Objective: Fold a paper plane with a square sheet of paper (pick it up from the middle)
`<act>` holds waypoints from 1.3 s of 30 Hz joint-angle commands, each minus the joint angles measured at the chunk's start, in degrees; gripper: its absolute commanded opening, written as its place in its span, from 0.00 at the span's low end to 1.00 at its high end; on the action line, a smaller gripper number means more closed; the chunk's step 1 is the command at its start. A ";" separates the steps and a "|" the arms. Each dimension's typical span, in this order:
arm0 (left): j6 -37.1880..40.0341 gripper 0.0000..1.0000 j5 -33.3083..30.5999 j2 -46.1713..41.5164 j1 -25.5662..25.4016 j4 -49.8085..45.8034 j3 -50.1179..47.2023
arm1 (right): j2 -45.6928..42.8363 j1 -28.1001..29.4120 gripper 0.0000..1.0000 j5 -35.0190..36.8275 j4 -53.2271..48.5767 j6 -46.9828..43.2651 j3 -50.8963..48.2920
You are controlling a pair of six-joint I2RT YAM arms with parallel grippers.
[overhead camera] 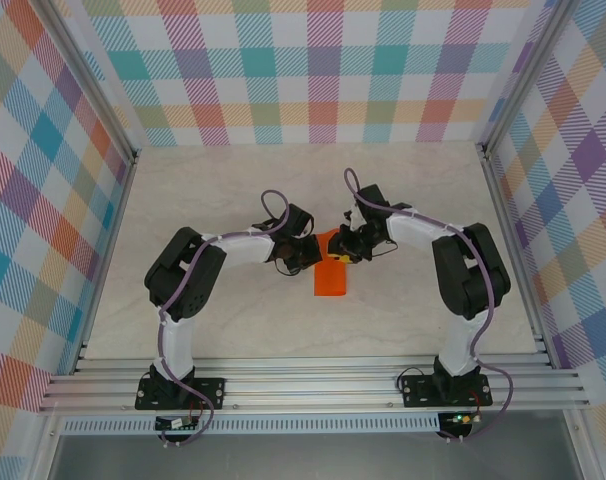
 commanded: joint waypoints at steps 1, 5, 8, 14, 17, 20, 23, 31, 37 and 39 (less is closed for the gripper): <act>1.37 0.00 -0.48 2.53 -0.23 -3.57 0.64 | 0.84 -0.63 0.28 -1.43 1.88 0.16 -0.78; 1.53 0.00 -0.19 2.99 -0.21 -3.53 1.06 | 1.59 -1.06 0.28 -1.19 2.31 0.08 -1.50; 1.68 0.00 0.05 3.48 -0.23 -3.77 1.50 | 2.31 -1.34 0.28 -0.20 2.57 0.06 -2.62; 1.95 0.00 0.17 3.93 -0.22 -4.10 1.61 | 4.21 -1.84 0.29 -0.08 4.62 0.17 -5.52; 1.96 0.00 0.07 3.96 -0.21 -4.30 1.48 | 4.08 -2.16 0.29 0.24 5.30 0.35 -6.81; 1.97 0.00 0.07 4.02 -0.23 -4.41 1.46 | 3.16 -2.47 0.30 -0.08 5.17 0.19 -6.92; 2.00 0.00 0.07 3.76 -0.22 -4.56 1.47 | 0.37 -2.47 0.32 -2.74 5.37 -0.33 -6.49; 2.15 0.00 0.11 3.87 -0.23 -4.89 2.02 | -5.46 -2.48 0.32 -8.39 8.17 0.76 -9.87; 2.22 0.00 0.22 3.83 -0.23 -4.94 1.97 | -2.75 -2.48 0.30 -7.60 11.52 2.36 -13.77; 2.21 0.00 0.32 3.89 -0.22 -5.02 1.91 | -1.94 -2.48 0.30 -7.28 12.24 2.26 -14.62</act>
